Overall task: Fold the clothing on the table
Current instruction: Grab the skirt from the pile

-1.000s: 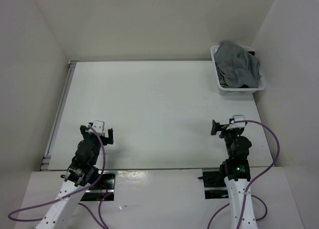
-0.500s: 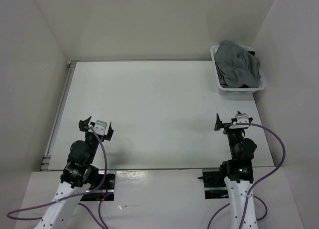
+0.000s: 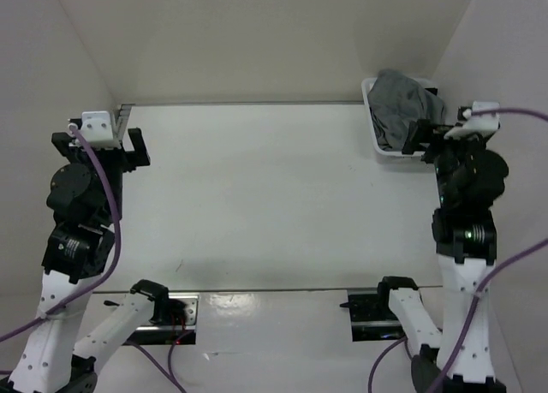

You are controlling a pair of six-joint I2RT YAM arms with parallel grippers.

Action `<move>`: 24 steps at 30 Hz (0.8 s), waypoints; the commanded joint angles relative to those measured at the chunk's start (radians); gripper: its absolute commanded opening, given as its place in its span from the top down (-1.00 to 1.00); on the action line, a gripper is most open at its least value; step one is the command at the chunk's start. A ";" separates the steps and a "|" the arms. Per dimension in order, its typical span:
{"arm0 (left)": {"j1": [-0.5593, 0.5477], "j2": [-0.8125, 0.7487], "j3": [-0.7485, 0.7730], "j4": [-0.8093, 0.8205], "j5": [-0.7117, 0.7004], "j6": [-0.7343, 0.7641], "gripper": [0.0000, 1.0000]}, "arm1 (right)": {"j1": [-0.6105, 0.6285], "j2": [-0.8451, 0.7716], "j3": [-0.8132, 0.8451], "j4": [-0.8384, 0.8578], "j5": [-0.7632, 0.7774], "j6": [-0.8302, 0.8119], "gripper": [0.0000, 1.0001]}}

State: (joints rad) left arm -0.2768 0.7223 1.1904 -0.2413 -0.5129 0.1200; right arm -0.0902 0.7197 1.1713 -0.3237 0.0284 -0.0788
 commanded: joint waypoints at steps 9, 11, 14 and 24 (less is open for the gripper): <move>0.034 0.268 0.129 -0.314 -0.021 0.153 -1.00 | -0.043 0.498 0.089 -0.167 0.070 -0.038 -0.98; 0.079 0.295 0.118 -0.279 0.069 0.037 -1.00 | -0.043 0.578 0.172 -0.167 0.106 -0.056 -0.98; 0.122 0.344 0.127 -0.248 0.178 -0.049 -1.00 | -0.080 0.730 0.278 -0.158 0.117 -0.076 -0.98; 0.238 0.497 0.152 -0.266 0.378 -0.201 -1.00 | -0.128 1.148 0.591 -0.147 0.080 -0.087 -0.98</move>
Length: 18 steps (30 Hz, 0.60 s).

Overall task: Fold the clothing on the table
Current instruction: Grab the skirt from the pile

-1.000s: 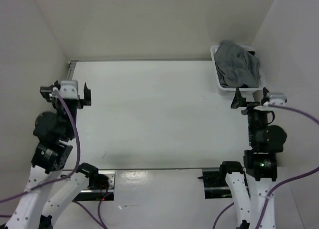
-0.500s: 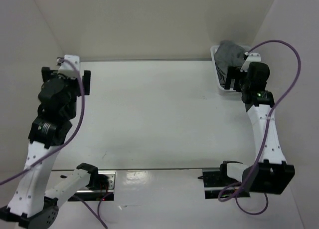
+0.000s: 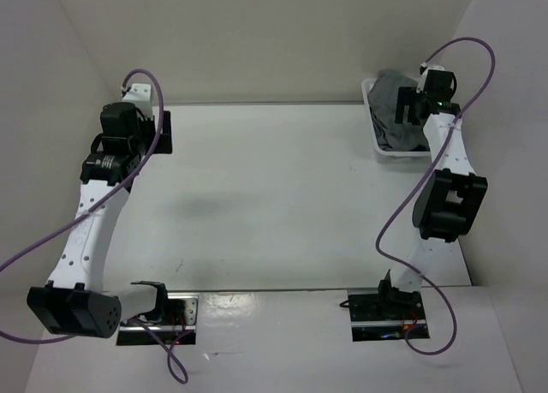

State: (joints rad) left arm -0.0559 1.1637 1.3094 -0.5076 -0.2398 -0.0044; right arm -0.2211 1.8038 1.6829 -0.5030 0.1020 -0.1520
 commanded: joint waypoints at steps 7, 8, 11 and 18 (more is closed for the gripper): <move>0.048 0.120 -0.036 0.037 0.132 -0.082 -1.00 | 0.003 0.261 0.222 0.032 -0.002 -0.014 -0.98; 0.048 0.120 -0.048 0.050 0.132 -0.082 -1.00 | 0.003 0.282 0.222 0.032 -0.002 -0.014 -0.98; 0.048 0.120 -0.068 0.060 0.132 -0.071 -1.00 | 0.012 0.310 0.232 0.041 -0.002 -0.014 -0.76; 0.048 0.145 -0.068 0.050 0.164 -0.071 -1.00 | 0.022 0.336 0.262 0.003 0.008 -0.004 1.00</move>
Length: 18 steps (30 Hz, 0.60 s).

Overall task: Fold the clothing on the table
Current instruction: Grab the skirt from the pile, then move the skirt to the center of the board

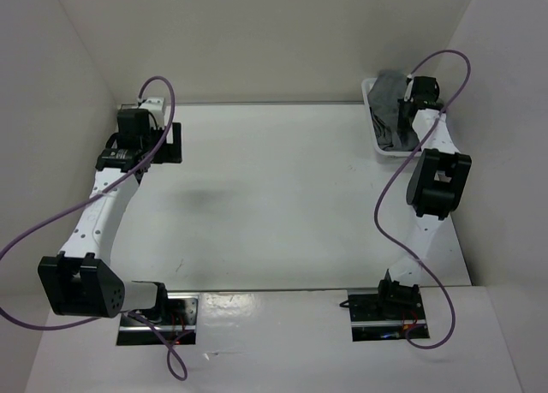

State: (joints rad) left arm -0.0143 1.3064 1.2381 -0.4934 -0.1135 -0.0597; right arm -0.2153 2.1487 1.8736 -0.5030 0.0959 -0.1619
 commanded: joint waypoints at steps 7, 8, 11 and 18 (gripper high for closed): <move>0.007 -0.007 -0.006 0.036 0.048 -0.006 -1.00 | 0.074 -0.221 0.124 -0.054 -0.009 0.005 1.00; 0.007 -0.007 -0.006 0.036 0.058 -0.006 -1.00 | 0.102 -0.249 0.146 -0.054 -0.009 -0.004 1.00; 0.007 -0.007 -0.006 0.036 0.067 -0.006 -1.00 | 0.149 -0.352 0.188 -0.075 -0.018 -0.004 1.00; 0.007 0.004 -0.006 0.036 0.067 -0.006 -1.00 | 0.370 -0.535 0.242 -0.097 -0.157 0.018 1.00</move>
State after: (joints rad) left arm -0.0143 1.3079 1.2366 -0.4931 -0.0643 -0.0586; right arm 0.0849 1.7046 2.0590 -0.5961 0.0277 -0.1558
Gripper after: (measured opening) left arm 0.998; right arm 0.004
